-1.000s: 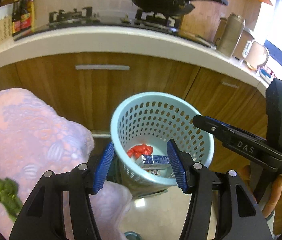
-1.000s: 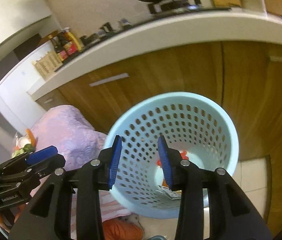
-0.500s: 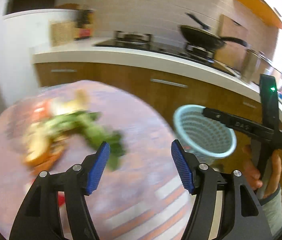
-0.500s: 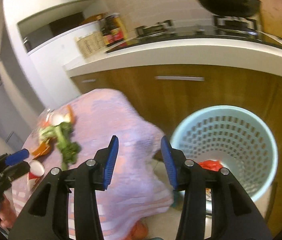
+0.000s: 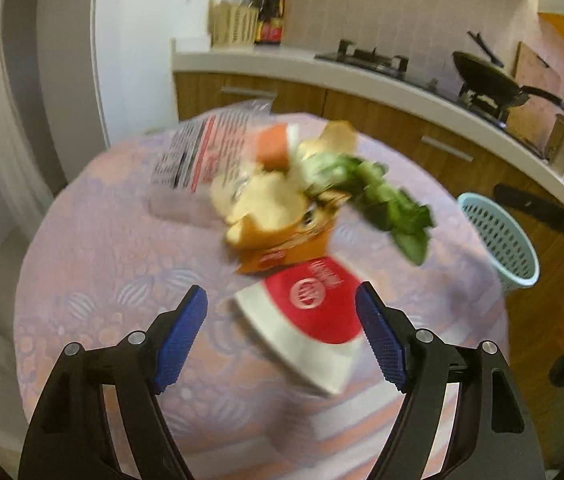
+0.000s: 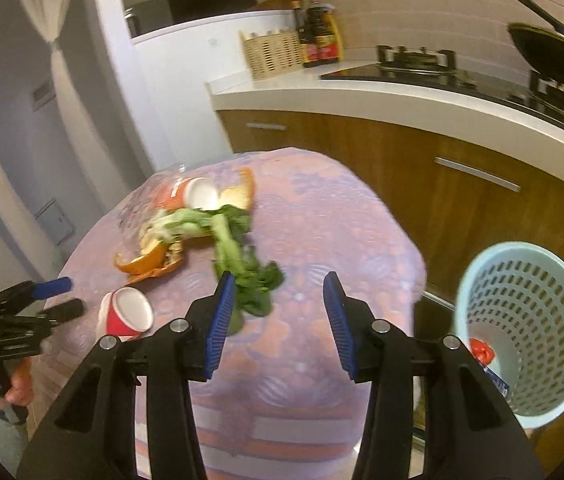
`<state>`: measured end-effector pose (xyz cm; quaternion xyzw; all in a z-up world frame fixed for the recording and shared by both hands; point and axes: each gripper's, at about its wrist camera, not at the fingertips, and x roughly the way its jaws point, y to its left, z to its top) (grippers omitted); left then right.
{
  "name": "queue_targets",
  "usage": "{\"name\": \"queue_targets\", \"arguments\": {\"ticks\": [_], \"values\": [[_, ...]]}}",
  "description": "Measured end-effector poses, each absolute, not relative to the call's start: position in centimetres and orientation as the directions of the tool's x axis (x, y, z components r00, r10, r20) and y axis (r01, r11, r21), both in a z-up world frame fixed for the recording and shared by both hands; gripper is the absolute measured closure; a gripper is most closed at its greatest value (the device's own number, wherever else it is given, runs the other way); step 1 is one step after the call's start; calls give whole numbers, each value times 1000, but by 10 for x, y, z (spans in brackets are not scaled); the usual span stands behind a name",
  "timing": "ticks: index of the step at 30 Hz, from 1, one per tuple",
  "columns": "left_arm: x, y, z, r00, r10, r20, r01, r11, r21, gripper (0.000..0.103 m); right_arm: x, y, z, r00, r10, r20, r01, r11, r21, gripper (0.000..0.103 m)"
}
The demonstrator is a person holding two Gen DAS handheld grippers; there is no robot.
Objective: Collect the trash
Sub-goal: 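Return the left tool to the table and grasp the red-and-white paper cup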
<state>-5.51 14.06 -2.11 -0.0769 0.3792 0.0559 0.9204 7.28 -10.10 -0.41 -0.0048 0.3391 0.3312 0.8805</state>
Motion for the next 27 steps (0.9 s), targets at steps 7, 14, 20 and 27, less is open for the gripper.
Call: {"name": "queue_targets", "arguments": {"ticks": [7,14,20,27], "values": [[-34,162,-48,674,-137,-726,-114,952,-285,28,83,-50,-11,485,638,-598,-663,714,223,56],[-31,143,-55,661,-211,-720,-36,949,-312,26,87,-32,-26,456,629,-629,-666,710,228,56],[-35,117,-54,671,-237,-703,22,954,-300,61,95,-38,-34,482,600,-638,-639,739,212,56],[-38,106,-54,709,-237,-664,37,953,-300,76,107,-28,-46,497,562,-661,-627,759,174,51]]}}
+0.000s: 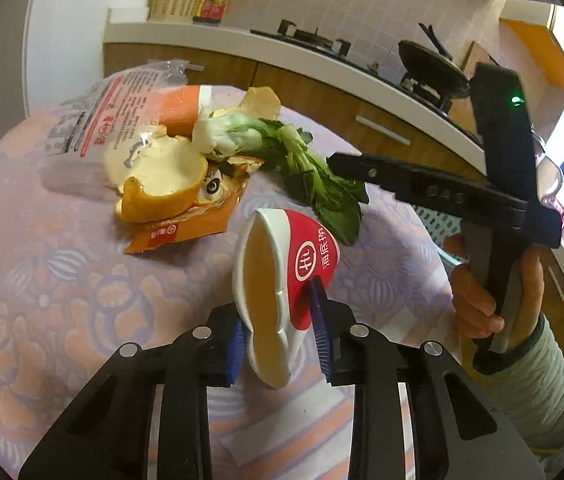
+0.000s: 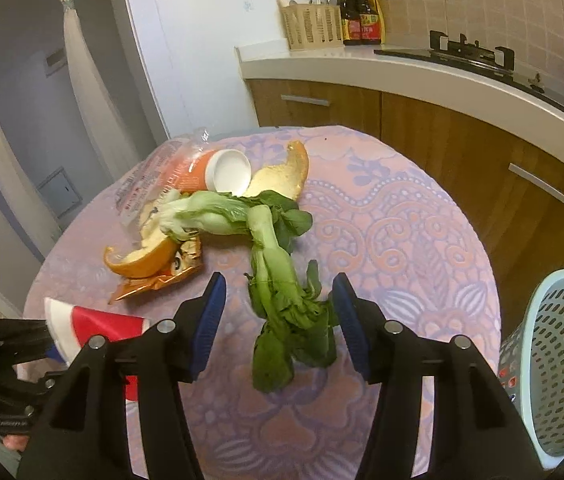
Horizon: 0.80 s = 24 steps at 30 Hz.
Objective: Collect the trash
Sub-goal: 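Return the left tool to the table and grasp the red-and-white paper cup, then grasp the green bok choy stem with the right tool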
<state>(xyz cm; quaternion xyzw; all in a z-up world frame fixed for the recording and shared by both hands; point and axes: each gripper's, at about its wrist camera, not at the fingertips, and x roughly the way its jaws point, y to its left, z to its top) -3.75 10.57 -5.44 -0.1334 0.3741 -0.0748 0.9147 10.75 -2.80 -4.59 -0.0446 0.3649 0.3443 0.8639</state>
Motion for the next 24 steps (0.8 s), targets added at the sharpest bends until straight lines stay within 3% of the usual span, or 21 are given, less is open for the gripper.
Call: {"name": "queue_targets", "arguments": {"ticks": [6,16,22,24], "values": [[-48,121,-58,741,-257,-621,18,931,-364,78,114,-18,-56,495,521,-695,-614,776,144,50],[-53,118,-52,763,-196,-617,-4,952,-307,78,115,1,-70,515,414,-750,-601,798,28,49],[-56,119,-49,776,-188,-602,-11,950,-311,78,103,6,-69,559,383,-735,-602,797,-43,80],[-58,118,-49,780,-179,-600,-20,951,-310,78,96,2,-65,575,399,-715,-603,797,-40,84]]}}
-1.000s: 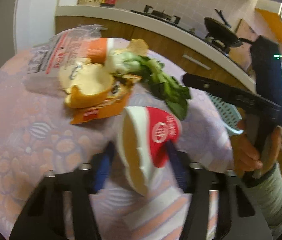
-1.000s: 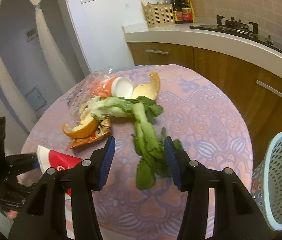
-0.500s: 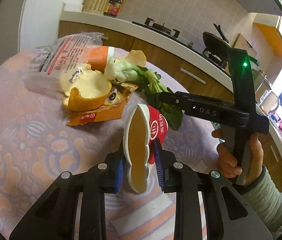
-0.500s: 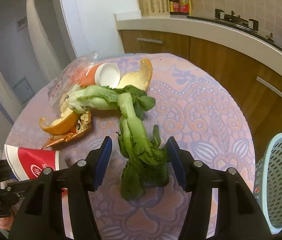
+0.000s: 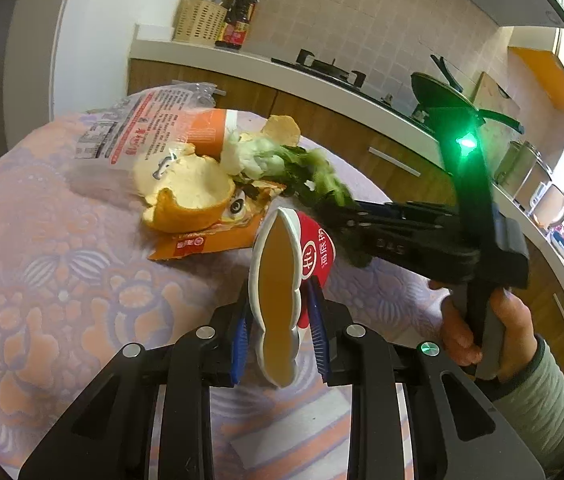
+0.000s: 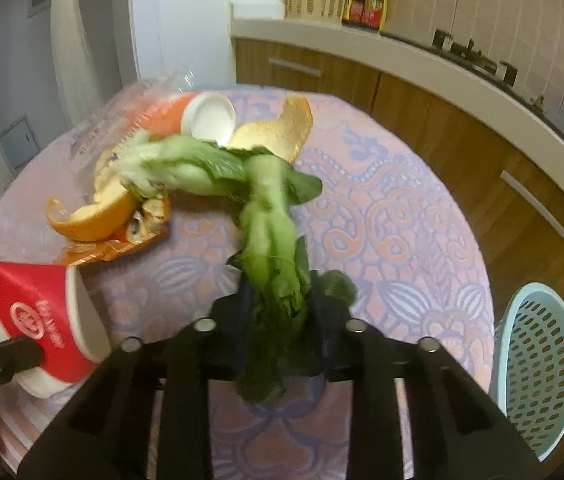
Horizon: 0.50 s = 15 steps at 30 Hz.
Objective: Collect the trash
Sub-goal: 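Grasp the green bok choy stem with the right tool, then carry the paper cup and bok choy over the basket and open both tools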
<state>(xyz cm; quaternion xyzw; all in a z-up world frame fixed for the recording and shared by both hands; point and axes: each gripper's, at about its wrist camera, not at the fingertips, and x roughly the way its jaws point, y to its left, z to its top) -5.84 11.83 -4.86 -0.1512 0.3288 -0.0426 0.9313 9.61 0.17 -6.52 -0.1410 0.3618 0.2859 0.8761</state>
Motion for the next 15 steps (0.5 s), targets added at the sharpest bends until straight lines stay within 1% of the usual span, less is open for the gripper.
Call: {"name": "queue_targets", "arguments": {"ticks": [2,6,8,11,15], "values": [[-60,119,-48,784,-174,-596,-27,949,-313,78,89,-8,-59,580,438,-687,-608,794,-7,85],[-63,117,-45,791,-155,-592,-40,952,-303,78,71,-40,-48,560,550,-620,-631,768,111,85],[-65,113,-43,795,-142,-590,-47,955,-293,78,64,-53,-42,559,575,-598,-639,758,132,85],[-66,110,-38,811,-173,-559,-42,936,-350,78,56,-70,-30,574,585,-573,-635,760,140,85],[-61,94,-24,822,-178,-540,-17,942,-336,78,47,-100,-16,596,605,-529,-623,763,171,85]]}}
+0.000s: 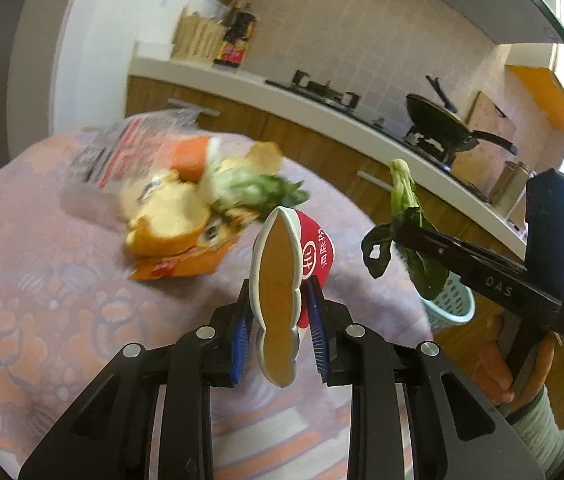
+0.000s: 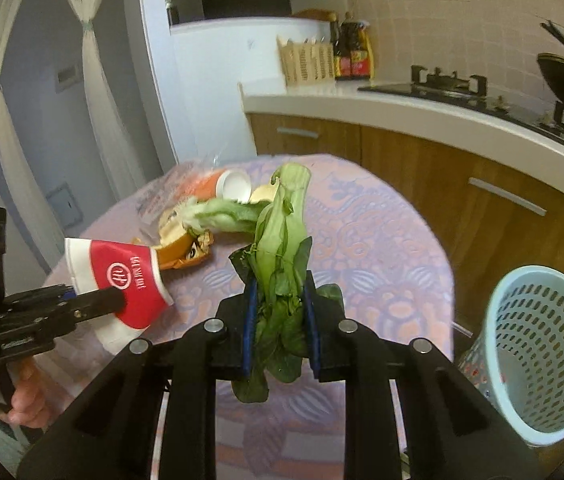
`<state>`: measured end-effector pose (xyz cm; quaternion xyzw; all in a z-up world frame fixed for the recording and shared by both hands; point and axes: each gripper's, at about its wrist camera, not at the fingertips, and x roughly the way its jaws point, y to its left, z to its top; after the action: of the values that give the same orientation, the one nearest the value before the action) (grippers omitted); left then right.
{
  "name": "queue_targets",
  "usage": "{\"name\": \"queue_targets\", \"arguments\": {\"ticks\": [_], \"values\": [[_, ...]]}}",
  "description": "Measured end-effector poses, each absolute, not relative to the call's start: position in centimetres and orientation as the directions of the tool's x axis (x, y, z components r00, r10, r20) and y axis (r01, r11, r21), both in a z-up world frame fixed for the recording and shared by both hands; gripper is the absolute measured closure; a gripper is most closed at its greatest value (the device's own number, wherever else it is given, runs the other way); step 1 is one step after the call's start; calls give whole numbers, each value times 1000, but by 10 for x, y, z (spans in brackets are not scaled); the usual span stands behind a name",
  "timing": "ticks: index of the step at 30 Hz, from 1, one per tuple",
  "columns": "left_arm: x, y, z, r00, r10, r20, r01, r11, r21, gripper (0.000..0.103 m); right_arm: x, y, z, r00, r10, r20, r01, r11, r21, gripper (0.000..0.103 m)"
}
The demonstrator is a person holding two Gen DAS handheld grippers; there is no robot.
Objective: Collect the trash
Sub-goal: 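Carry the paper cup and bok choy over the basket and open both tools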
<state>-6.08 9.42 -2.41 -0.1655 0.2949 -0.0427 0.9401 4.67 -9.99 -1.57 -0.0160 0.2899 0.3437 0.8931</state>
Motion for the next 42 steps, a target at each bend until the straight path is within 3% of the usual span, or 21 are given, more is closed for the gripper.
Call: {"name": "queue_targets", "arguments": {"ticks": [16,27,42], "values": [[35,-37,34,806,-293,-515,203,953,-223,78,65,-271,14,713,586,-385,-463,806,370,85],[105,-130,13,746,-346,-570,285,938,-197,78,101,-348,-26,796,347,-496,-195,923,332,85],[173,-197,-43,621,-366,-694,319,926,-203,77,140,-378,-82,724,258,-640,-40,941,335,82]]}}
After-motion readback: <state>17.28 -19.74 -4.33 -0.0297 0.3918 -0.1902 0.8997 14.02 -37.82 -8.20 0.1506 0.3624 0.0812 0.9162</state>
